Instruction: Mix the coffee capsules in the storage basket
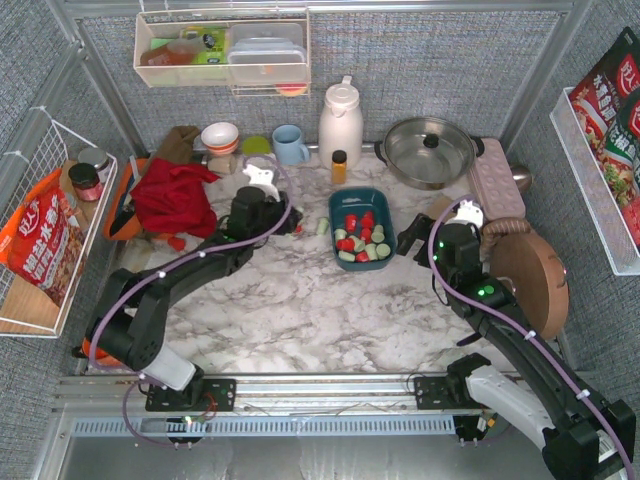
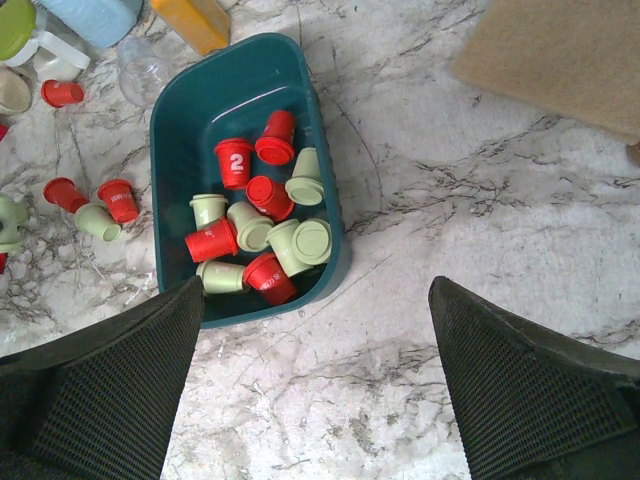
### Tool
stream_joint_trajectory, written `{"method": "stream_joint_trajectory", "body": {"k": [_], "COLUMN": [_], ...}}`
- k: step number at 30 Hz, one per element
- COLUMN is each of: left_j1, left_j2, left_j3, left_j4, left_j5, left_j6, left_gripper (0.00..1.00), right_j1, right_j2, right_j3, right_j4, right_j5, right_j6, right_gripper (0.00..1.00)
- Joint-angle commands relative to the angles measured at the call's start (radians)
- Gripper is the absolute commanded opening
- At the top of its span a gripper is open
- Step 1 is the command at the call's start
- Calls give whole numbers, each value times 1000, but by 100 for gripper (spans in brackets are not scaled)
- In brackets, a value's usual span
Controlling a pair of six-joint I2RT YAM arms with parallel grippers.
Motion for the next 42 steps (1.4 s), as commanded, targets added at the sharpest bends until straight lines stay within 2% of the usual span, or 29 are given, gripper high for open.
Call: {"method": "stream_joint_trajectory", "body": {"k": [1,5,11,15,19,23,24,27,29,30,34,38,42], "left_j1": [-85,-155,-224,-231,-230,-231,-230,-230,-230,-230,-231,-230,-230], "left_j2": [33,142,333,428,519,547,549,543,526,512,406,250,72], "left_j3": [29,112,271,386,516,571,571,558,533,512,384,234,124], "left_j4": [269,319,301,220,43,-64,-66,-57,-27,-2,115,212,174], "left_j5": [94,40,-30,-72,-168,-258,-263,-268,-268,-269,-304,-421,-584], "left_j6": [-20,-26,-40,-39,-31,-16,-14,-11,-14,-17,-2,33,75], "left_gripper": [34,34,34,35,36,43,48,73,94,99,99,99,99], "right_j1": [-1,-1,0,1,1,1,1,1,1,0,0,0,0], "right_j2": [-1,-4,-11,-13,-17,-17,-16,-14,-14,-14,-13,-10,-7], "right_j3": [9,8,6,5,4,3,3,3,3,3,3,3,5], "right_j4": [34,34,34,37,36,36,37,37,37,37,34,36,36], "right_j5": [-8,-10,-8,-10,-8,-8,-8,-8,-8,-8,-4,-4,-7], "right_j6": [3,5,4,6,5,6,5,6,6,5,0,0,0], "right_gripper": [99,99,99,99,99,99,99,99,99,99,99,99,99]}}
